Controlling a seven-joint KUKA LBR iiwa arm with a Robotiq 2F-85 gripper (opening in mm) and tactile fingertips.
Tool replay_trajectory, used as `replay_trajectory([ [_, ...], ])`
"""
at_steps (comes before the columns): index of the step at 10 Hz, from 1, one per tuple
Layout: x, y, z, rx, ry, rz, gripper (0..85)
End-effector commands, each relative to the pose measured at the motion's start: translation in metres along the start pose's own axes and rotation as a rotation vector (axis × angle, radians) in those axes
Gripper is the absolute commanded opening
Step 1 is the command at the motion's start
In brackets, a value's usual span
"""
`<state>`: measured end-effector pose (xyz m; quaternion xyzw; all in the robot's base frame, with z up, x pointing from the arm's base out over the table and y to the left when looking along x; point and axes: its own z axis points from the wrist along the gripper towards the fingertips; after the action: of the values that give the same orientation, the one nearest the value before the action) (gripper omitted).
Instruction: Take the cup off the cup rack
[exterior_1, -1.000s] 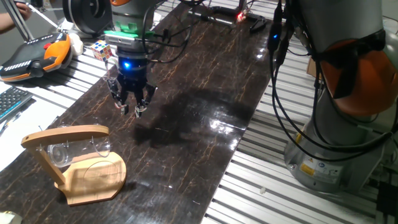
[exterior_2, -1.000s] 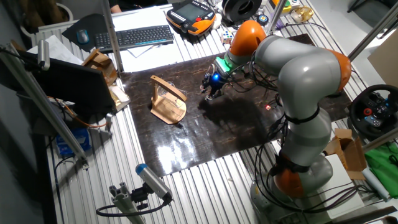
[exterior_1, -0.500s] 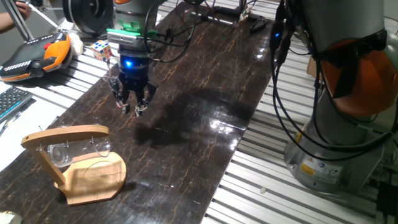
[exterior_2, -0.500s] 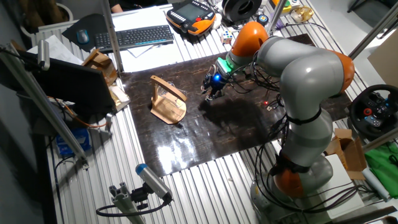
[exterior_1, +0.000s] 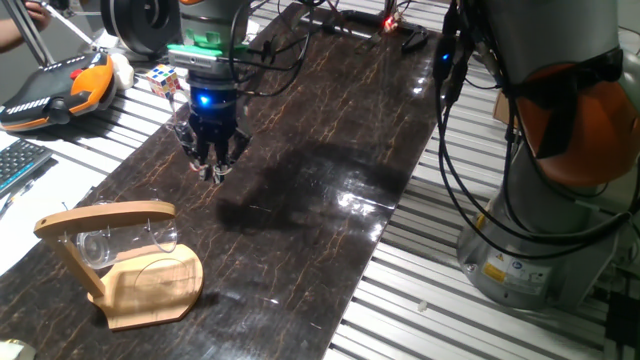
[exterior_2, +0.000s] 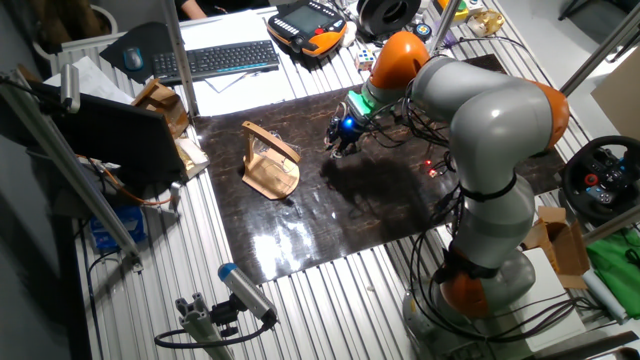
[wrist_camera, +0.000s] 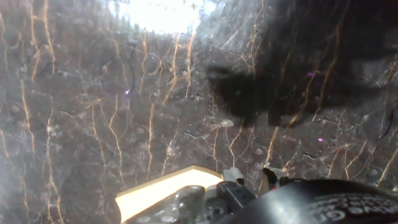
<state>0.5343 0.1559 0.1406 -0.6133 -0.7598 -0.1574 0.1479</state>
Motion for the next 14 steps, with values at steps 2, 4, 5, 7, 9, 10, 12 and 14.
replay_trajectory([
  [2, 0.0001, 0.0001, 0.0001, 0.003, -0.001, -0.013, 2.0],
  [4, 0.0001, 0.0001, 0.0001, -0.002, 0.028, -0.030, 2.0],
  [5, 0.0001, 0.0001, 0.0001, -0.024, 0.034, 0.012, 2.0],
  [7, 0.0001, 0.0001, 0.0001, -0.041, 0.050, 0.033, 2.0],
  [9, 0.0001, 0.0001, 0.0001, -0.047, 0.056, 0.016, 2.0],
  [10, 0.0001, 0.0001, 0.0001, -0.053, 0.061, 0.016, 2.0],
  [12, 0.0001, 0.0001, 0.0001, -0.039, 0.146, 0.119, 14.7],
  [14, 0.0064, 0.0029, 0.0037, -0.052, 0.161, 0.202, 32.0],
])
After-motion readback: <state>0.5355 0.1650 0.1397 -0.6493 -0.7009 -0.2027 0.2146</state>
